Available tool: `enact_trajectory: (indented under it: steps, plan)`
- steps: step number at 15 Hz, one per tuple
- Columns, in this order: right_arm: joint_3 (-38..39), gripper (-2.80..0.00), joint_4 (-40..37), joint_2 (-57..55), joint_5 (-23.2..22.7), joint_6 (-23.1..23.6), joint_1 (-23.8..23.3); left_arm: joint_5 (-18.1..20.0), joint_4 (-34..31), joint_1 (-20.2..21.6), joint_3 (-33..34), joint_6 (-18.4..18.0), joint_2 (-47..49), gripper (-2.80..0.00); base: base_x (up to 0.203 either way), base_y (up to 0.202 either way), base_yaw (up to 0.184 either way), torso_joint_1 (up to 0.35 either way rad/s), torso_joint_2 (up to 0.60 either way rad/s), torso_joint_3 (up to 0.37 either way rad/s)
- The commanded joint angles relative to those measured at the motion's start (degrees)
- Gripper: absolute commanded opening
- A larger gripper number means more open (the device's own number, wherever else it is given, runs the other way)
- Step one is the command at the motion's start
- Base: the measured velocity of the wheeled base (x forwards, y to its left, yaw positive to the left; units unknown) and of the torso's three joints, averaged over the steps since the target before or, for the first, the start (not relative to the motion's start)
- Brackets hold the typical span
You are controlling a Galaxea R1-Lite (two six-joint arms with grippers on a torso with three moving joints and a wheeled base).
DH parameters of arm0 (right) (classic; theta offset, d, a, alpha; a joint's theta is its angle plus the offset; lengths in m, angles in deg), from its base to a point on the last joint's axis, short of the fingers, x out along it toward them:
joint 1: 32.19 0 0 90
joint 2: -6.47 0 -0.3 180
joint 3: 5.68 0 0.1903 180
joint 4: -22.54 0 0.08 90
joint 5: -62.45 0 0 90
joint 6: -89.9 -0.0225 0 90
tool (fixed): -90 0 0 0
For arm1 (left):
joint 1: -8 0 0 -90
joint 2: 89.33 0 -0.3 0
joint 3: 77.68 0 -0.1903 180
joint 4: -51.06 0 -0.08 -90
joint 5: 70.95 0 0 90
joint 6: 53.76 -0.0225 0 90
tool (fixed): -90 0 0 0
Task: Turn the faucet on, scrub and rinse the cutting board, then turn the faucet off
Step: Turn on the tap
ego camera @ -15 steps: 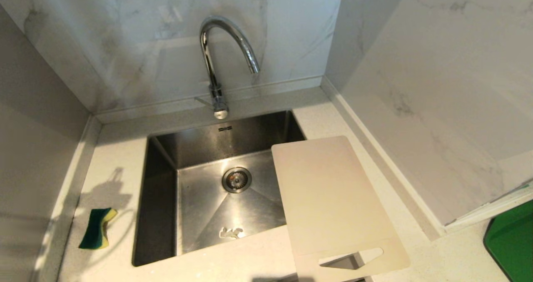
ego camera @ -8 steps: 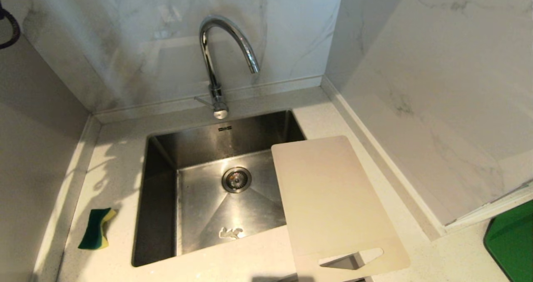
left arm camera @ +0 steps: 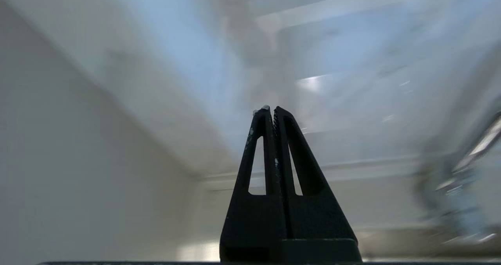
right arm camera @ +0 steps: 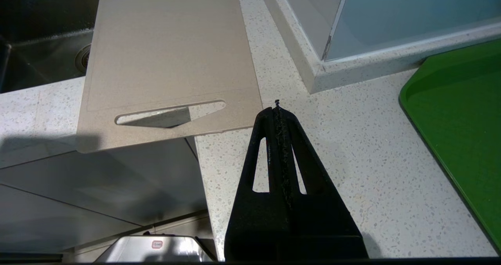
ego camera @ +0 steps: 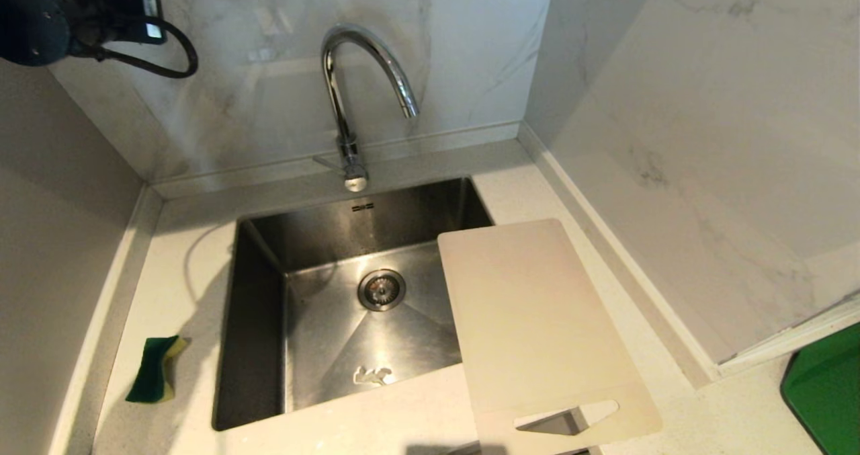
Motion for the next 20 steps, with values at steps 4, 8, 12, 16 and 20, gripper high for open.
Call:
enact_trajectory:
  steps: [4, 8, 12, 16, 20]
  plan:
    - [0.00, -2.80, 0.05, -0.09, 0.00, 0.00, -0.02, -0.97, 6.12, -4.17, -0.85, 15.22, 11.71, -2.80, 0.000, 0.000, 0.000, 0.000, 0.00, 0.000]
    - [0.00, -2.80, 0.05, -0.09, 0.00, 0.00, 0.00, -0.50, 12.25, -6.04, -0.86, 20.34, 16.00, -2.80, 0.000, 0.000, 0.000, 0.000, 0.00, 0.000]
    - [0.00, -2.80, 0.05, -0.09, 0.00, 0.00, 0.04, -0.91, 14.88, -7.69, -1.15, 20.56, 18.02, -2.80, 0.000, 0.000, 0.000, 0.000, 0.00, 0.000]
    - [0.00, -2.80, 0.05, -0.09, 0.00, 0.00, 0.06, -2.11, 16.52, -7.74, -1.13, 21.52, 20.66, 0.00, 0.000, 0.000, 0.000, 0.000, 0.00, 0.000]
    - [0.00, -2.80, 0.05, -0.09, 0.00, 0.08, -0.02, -4.72, 13.12, -9.59, -1.12, 32.56, 21.75, 0.00, 0.000, 0.000, 0.000, 0.000, 0.00, 0.000]
